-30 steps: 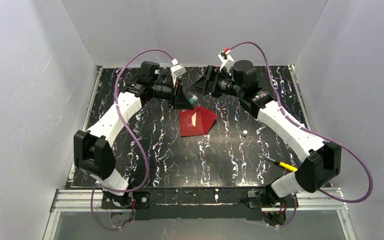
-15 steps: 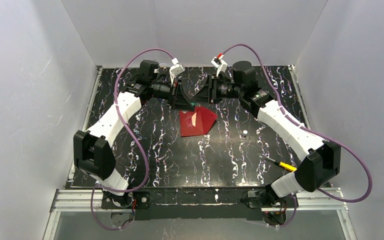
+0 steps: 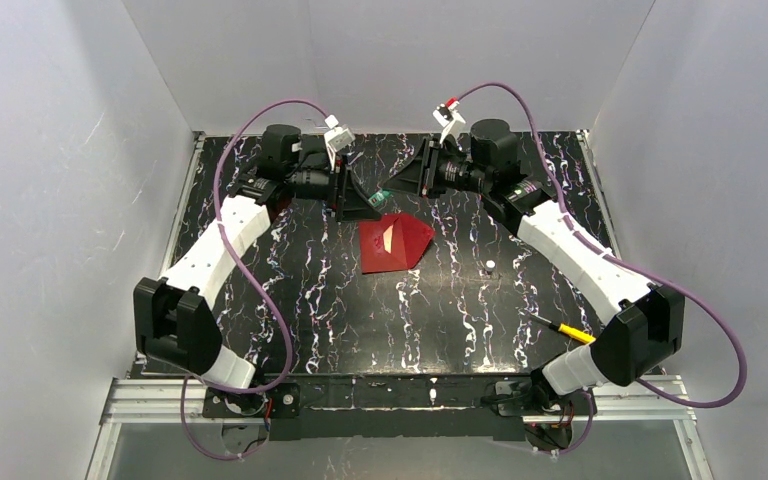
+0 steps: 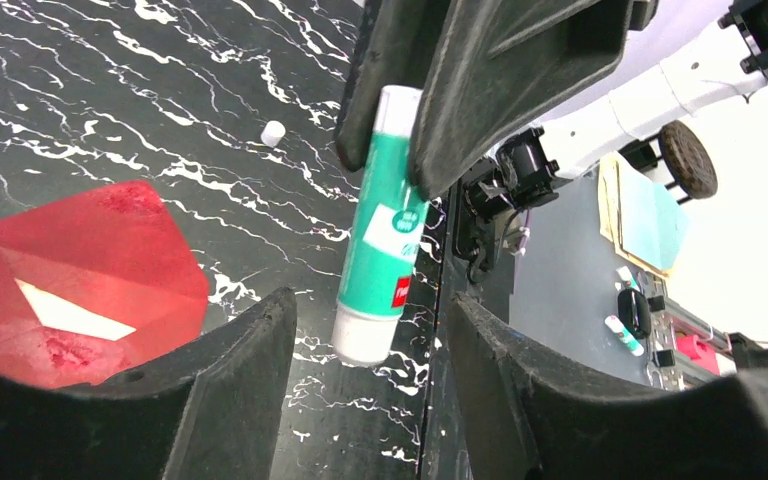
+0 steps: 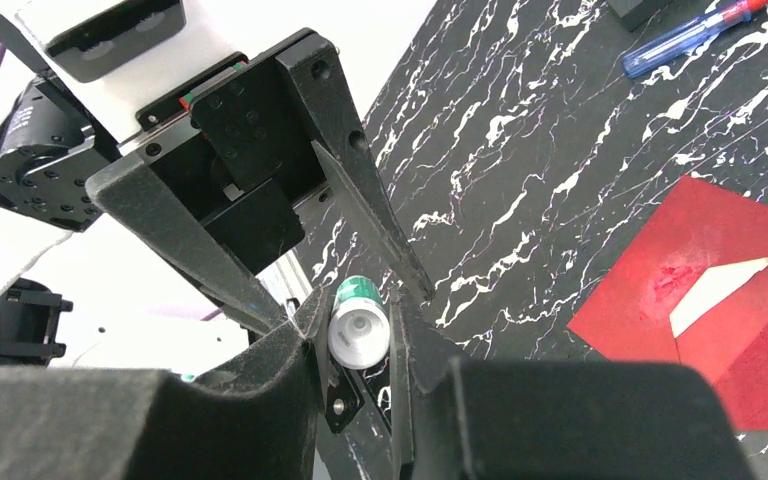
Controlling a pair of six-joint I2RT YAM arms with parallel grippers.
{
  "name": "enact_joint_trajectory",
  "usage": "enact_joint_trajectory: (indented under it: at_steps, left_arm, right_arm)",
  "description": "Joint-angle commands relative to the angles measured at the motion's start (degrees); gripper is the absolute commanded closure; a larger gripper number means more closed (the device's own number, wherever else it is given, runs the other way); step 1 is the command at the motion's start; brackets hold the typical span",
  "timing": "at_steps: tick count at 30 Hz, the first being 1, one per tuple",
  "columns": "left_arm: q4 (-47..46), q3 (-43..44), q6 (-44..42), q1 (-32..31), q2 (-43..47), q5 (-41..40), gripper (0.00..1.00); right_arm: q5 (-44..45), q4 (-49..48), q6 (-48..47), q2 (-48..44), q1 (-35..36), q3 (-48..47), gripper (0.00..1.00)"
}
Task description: Place the letter into the envelope and seal it
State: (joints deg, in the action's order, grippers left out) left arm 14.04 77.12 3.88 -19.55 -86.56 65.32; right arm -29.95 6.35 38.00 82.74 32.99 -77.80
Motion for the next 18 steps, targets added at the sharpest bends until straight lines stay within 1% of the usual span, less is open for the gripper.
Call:
enact_joint_trajectory:
  at_steps: [1,4,8,10,11,14,16,18]
  left_arm:
    - [-2.66,-1.57,1.91,1.13,3.25,-0.30,0.46]
    - [-3.39,-1.70,2.72,1.27,2.76,-0.26,0.50]
    - [-6.86,-2.08,5.45,1.35,2.06,-0.06,0.52]
    - [-8.89,-2.49,6.80,1.28,1.81,0.12,0.56]
    - [-9.28,-2.67,7.05,1.29,1.65,0.11,0.61]
    - [-10.18,-3.17,6.98,1.28,1.68,0.23,0.81]
    - [-11.23,-3.64,7.01,1.28,1.96,0.67,0.92]
    - [-11.25,-3.68,6.67,1.34,2.13,0.65,0.98]
  right_arm:
    - [0.48,-4.18,1.27,-2.08,-0.30,-0.24,0.92]
    - [-0.85,-5.24,1.95,-1.73,-0.39,-0.15,0.90]
    - [-2.69,-5.57,2.70,-0.94,-0.39,-0.12,0.88]
    - [-3.17,-5.82,3.24,-0.77,-0.39,-0.01,0.87]
    - [-3.29,-5.82,3.32,-0.83,-0.39,0.06,0.87]
    - [-3.97,-5.82,3.54,-0.65,-0.39,0.00,0.85]
    - [-4.50,-5.82,3.87,-0.52,-0.39,0.10,0.78]
    - [-5.23,-5.82,4.36,-0.46,-0.39,0.23,0.58]
